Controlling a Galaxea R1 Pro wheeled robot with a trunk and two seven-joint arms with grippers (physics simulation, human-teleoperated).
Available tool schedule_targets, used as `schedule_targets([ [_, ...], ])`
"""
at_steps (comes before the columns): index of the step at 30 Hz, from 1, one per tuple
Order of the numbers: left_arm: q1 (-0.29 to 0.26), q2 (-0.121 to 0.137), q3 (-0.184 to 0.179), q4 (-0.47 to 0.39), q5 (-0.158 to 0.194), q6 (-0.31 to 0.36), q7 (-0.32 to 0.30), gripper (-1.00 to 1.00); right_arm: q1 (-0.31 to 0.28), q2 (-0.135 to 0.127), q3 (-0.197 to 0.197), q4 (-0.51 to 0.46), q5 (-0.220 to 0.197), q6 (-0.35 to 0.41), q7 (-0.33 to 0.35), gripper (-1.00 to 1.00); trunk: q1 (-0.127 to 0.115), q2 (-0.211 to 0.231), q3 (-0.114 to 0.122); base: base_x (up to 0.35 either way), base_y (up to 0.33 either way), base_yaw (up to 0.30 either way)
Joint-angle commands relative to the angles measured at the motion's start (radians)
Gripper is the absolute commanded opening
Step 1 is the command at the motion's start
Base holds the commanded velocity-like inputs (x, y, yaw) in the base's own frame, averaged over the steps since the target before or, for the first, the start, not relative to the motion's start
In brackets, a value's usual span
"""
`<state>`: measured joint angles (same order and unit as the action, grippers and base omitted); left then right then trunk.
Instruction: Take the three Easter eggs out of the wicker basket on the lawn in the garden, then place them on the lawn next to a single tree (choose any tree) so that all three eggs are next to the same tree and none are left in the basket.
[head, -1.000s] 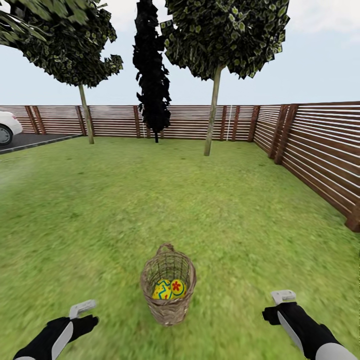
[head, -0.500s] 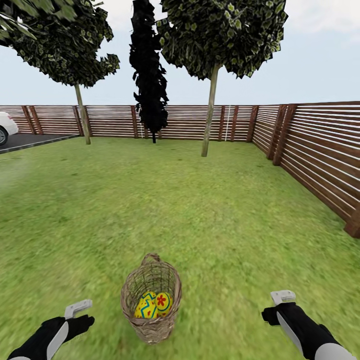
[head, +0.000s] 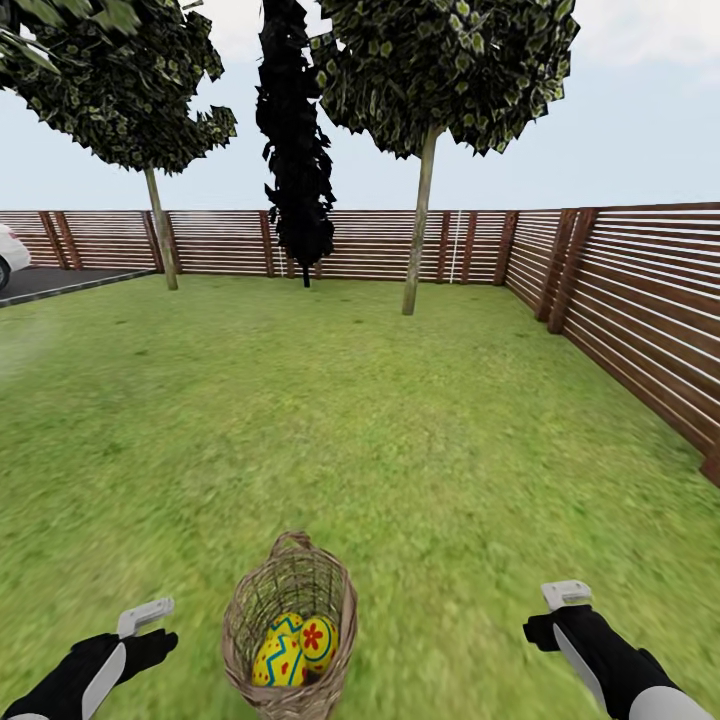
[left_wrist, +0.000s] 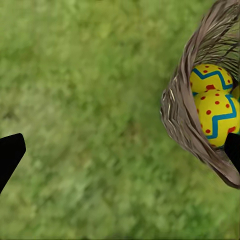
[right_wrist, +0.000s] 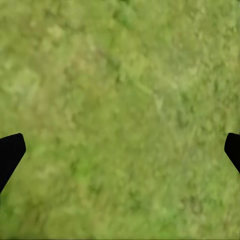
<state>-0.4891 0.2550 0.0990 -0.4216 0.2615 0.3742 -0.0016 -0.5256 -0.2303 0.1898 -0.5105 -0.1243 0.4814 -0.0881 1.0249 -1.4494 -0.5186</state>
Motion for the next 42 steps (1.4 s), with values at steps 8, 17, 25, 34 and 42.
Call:
schedule_targets([
  [8, 0.0, -0.006, 0.004, -0.002, 0.007, 0.006, 0.001, 1.0, -0.001, 0.0, 0.008, -0.002, -0.011, 0.005, -0.009, 1.0, 0.0, -0.001, -0.001, 0.012, 0.0, 0.0],
  [17, 0.0, -0.009, 0.001, -0.002, 0.007, 0.007, 0.007, 1.0, -0.001, 0.002, 0.009, -0.002, -0.011, 0.005, -0.009, 1.0, 0.0, -0.001, -0.001, 0.104, -0.121, 0.0],
  [25, 0.0, -0.01, 0.002, 0.0, 0.01, 0.009, 0.007, 1.0, -0.001, 0.006, 0.01, -0.001, -0.011, 0.005, -0.009, 1.0, 0.0, -0.001, -0.001, 0.238, -0.223, 0.0],
  [34, 0.0, -0.008, 0.004, -0.002, 0.01, -0.001, 0.006, 1.0, -0.001, 0.012, 0.01, 0.0, -0.01, 0.005, -0.009, 1.0, 0.0, -0.001, -0.001, 0.11, -0.094, 0.0],
  [42, 0.0, -0.008, 0.005, -0.002, 0.012, -0.005, 0.002, 1.0, -0.001, 0.012, 0.01, 0.0, -0.01, 0.005, -0.009, 1.0, 0.012, -0.022, -0.01, 0.001, -0.001, 0.0],
])
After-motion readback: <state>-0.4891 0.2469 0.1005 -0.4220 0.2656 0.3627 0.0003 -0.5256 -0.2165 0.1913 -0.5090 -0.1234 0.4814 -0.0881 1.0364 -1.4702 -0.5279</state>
